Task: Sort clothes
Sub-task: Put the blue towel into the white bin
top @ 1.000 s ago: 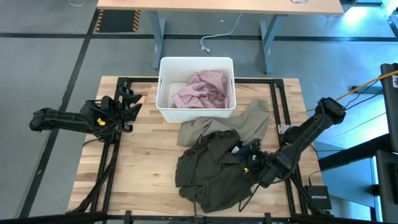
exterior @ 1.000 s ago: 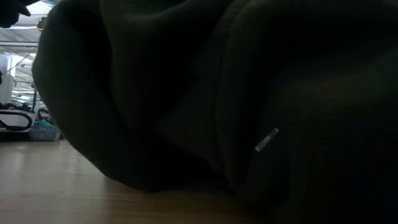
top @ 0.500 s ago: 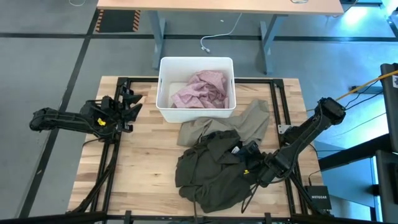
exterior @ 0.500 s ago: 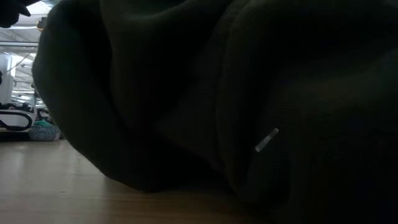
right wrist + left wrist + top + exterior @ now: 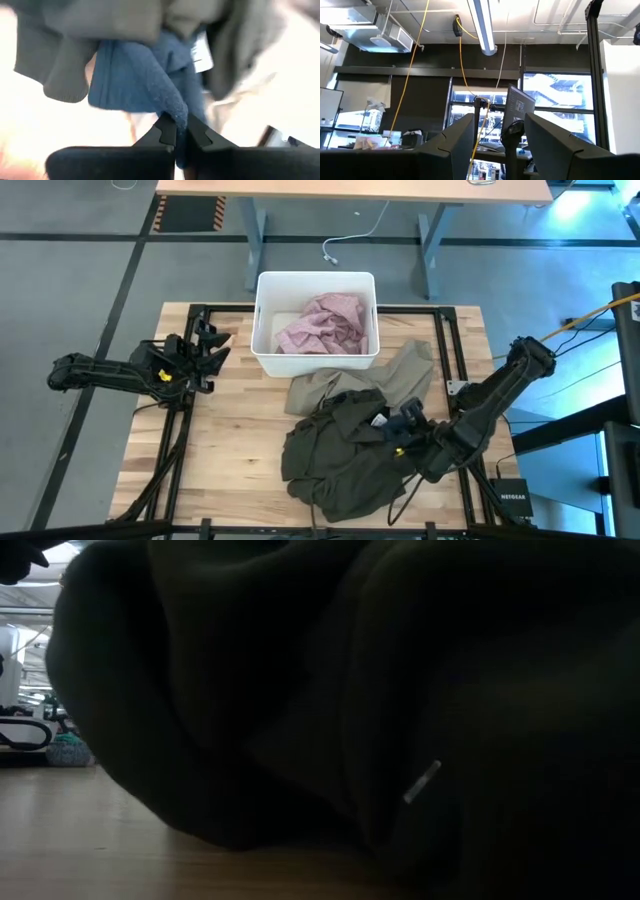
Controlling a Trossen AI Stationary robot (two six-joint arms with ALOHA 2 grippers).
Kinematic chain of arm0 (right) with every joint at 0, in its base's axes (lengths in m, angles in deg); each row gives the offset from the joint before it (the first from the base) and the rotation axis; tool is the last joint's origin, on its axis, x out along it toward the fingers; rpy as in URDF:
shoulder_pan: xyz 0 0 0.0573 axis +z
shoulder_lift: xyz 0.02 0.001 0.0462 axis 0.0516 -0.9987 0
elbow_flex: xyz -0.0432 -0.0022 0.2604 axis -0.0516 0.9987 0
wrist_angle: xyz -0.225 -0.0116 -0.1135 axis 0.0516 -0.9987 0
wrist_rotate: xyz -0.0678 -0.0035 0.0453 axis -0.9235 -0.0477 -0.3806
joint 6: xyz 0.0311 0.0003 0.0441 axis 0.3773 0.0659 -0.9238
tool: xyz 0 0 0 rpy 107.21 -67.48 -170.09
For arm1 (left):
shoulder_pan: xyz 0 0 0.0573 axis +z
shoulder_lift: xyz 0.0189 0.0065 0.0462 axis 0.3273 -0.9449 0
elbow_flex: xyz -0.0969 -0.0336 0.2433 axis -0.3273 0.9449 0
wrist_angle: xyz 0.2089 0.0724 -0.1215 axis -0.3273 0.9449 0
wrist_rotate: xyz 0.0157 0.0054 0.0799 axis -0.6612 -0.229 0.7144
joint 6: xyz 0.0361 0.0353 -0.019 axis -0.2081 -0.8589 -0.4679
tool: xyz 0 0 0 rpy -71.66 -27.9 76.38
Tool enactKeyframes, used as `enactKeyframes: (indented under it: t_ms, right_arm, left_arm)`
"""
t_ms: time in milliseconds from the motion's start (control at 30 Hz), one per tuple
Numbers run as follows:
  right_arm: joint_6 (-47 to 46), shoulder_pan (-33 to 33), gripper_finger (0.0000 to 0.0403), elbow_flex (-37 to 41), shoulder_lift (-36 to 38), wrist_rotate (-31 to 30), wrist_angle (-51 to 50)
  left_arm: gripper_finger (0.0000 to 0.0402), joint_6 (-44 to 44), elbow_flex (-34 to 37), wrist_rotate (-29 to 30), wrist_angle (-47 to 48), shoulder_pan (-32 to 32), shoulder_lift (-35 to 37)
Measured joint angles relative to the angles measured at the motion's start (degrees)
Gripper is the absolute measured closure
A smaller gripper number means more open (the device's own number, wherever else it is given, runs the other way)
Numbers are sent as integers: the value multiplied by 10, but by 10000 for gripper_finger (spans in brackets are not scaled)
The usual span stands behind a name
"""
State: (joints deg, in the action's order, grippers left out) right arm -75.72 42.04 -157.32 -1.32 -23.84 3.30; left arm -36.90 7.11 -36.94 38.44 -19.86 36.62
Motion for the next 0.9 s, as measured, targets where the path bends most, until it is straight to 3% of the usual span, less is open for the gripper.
enactKeyframes:
  t_ms: [167,500,767,900]
  right_arm:
    - [-32,0,387,-109,0,-96,-53]
    - [-34,-34,389,-281,0,-263,-62]
    - [56,-86,396,-367,1,-404,-25]
    - [139,-121,394,-398,1,-441,28]
  left_arm:
    - [231,-1,0,0,0,0,0]
    - [231,-2,0,0,-1,0,0]
    - [231,-2,0,0,-1,0,0]
    - [231,-2,0,0,-1,0,0]
